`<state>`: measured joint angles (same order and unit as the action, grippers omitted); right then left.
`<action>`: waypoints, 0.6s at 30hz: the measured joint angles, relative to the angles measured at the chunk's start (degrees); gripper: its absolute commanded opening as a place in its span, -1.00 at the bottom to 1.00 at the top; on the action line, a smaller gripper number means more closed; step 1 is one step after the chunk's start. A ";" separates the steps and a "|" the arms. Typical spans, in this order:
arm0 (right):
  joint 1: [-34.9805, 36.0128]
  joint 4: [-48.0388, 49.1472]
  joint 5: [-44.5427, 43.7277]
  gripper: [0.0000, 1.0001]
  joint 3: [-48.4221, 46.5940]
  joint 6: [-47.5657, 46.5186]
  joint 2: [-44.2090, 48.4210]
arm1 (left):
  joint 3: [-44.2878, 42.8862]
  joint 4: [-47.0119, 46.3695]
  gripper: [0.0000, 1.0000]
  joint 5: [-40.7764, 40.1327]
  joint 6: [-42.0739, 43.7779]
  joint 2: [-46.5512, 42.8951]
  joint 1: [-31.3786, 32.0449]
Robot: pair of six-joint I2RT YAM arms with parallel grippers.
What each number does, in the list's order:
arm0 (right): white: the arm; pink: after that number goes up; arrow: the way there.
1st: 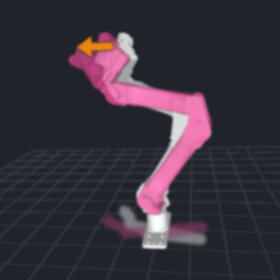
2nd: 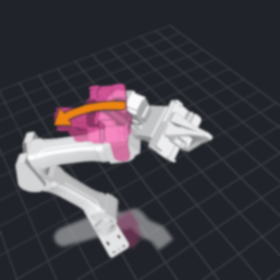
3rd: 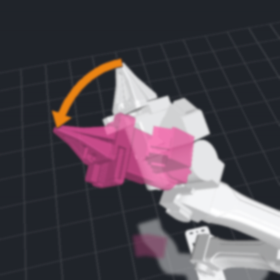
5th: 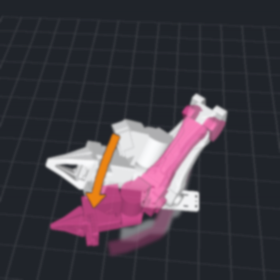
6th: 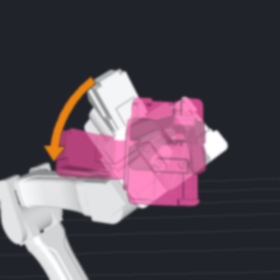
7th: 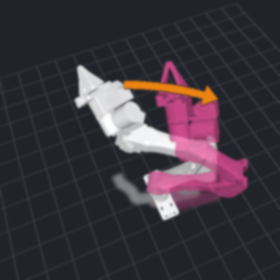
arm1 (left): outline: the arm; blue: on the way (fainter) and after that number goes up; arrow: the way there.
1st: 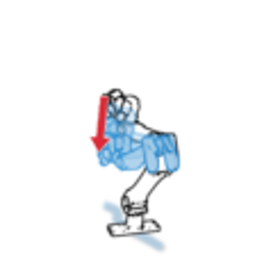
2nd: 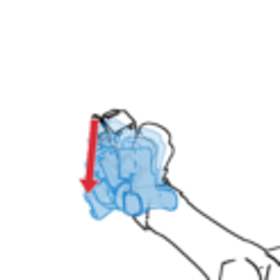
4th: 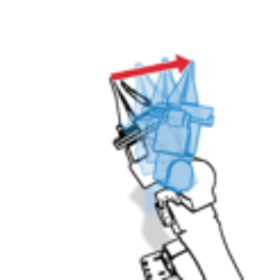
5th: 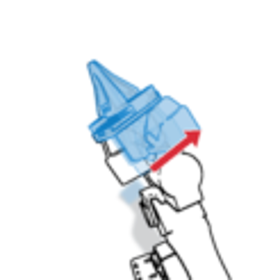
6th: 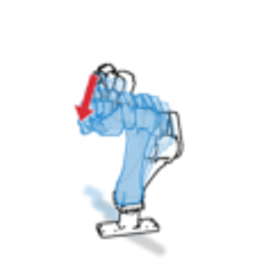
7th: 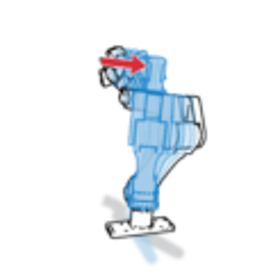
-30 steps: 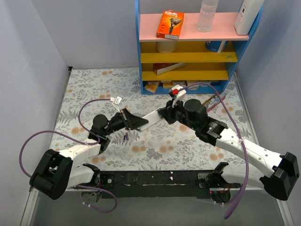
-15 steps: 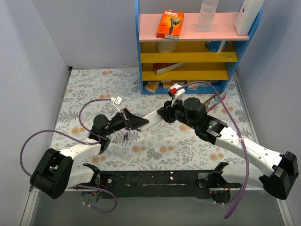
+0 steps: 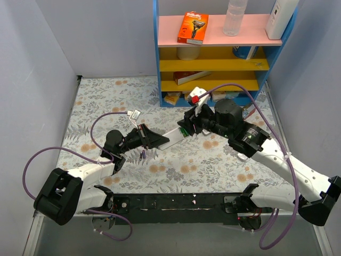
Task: Load the batteries into the remote control
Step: Load the battery into the remote control.
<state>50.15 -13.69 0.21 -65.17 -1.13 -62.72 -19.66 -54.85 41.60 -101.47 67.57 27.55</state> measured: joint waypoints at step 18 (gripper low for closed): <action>-0.11 -19.23 17.86 0.19 -6.19 -31.32 -0.39 | -5.68 11.85 -1.00 4.52 6.23 -1.55 0.00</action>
<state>50.04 -32.93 18.06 -71.35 -32.45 -63.11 -25.34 -43.00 46.13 -95.24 66.02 27.55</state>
